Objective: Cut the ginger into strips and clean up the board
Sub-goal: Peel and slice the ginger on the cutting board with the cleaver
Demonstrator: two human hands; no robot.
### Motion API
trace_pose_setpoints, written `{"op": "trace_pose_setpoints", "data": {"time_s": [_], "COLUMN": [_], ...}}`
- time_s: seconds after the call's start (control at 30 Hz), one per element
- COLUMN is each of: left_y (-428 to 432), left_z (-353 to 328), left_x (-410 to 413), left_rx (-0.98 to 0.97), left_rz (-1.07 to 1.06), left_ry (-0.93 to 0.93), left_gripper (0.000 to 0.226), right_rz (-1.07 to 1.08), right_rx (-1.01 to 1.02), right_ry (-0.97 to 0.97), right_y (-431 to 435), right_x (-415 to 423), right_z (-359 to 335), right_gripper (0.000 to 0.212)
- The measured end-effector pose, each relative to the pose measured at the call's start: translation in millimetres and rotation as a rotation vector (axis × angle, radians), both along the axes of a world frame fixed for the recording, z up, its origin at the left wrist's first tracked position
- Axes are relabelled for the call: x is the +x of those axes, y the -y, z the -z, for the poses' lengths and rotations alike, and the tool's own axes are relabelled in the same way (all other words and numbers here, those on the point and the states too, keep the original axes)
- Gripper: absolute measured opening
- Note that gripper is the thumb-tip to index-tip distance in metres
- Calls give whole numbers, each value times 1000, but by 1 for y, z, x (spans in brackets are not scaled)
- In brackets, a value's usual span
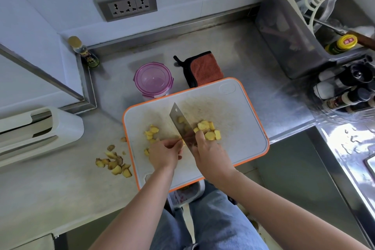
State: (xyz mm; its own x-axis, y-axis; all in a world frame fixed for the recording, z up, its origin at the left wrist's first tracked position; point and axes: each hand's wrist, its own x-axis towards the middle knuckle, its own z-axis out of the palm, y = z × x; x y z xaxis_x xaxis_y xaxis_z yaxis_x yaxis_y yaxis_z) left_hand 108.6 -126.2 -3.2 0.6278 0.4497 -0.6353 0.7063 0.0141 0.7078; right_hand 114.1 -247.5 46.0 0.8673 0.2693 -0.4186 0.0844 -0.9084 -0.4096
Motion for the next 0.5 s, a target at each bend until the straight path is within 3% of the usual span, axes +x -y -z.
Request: {"op": "trace_pose_setpoints", "data": {"time_s": [0.13,0.23,0.5], "left_y": [1,3,6], "left_z": [2,1,4], "left_x": [-1,-2,-4], "left_rx": [43,62,176], "left_rz": [30,25,120], "left_ry": [6,27,86], "left_gripper": [15,4,14], "right_rz": [-7,-15,-5], "right_rx": [-42,-58,-93], "right_ry": [-16,-36,-80], "right_y": [-1,0,-4], "right_x": [-2,-4,-3], "right_z": [1,-1,-7], "right_gripper": [18,18,19]}}
